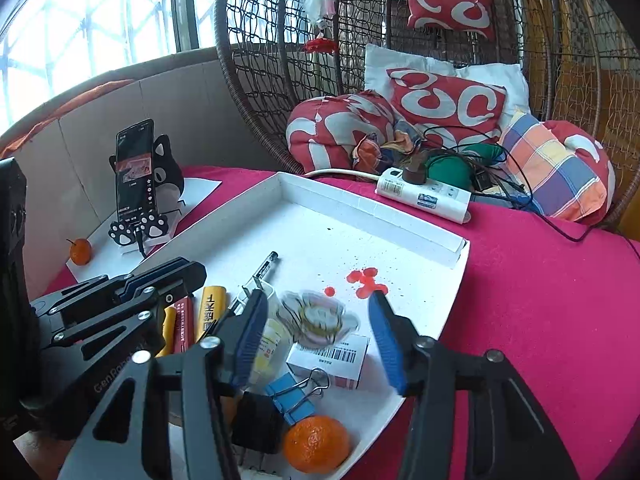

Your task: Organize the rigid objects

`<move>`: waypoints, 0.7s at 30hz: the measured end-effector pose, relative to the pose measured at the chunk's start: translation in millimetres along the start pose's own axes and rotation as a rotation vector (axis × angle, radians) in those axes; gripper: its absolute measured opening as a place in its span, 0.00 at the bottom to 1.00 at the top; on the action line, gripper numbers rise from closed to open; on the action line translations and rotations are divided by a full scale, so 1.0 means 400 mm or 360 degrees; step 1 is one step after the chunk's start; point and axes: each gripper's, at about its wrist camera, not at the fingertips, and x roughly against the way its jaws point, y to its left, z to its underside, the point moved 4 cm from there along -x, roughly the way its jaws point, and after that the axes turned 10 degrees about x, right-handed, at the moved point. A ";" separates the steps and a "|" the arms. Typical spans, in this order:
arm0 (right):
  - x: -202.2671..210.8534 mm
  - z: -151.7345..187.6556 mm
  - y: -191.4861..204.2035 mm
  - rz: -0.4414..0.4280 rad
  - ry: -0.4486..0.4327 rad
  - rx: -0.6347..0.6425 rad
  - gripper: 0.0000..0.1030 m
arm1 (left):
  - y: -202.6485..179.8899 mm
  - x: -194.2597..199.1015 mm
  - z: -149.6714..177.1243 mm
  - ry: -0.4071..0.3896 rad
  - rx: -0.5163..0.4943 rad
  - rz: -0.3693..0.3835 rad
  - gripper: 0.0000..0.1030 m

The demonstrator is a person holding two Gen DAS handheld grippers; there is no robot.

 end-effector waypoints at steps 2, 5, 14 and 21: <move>0.016 0.004 -0.004 -0.0001 -0.0034 -0.0015 0.85 | 0.021 0.016 -0.001 -0.0029 0.0042 -0.0046 0.82; 0.050 0.015 -0.019 0.0006 -0.0085 -0.0071 1.00 | 0.045 0.045 0.002 -0.0070 0.0102 -0.0050 1.00; 0.154 0.057 -0.017 0.0035 -0.0203 -0.0132 1.00 | -0.005 0.118 0.033 -0.0096 0.0034 0.0028 1.00; 0.294 0.072 -0.053 0.0389 -0.0429 -0.0085 1.00 | -0.096 0.235 0.030 -0.0243 -0.0143 0.0025 1.00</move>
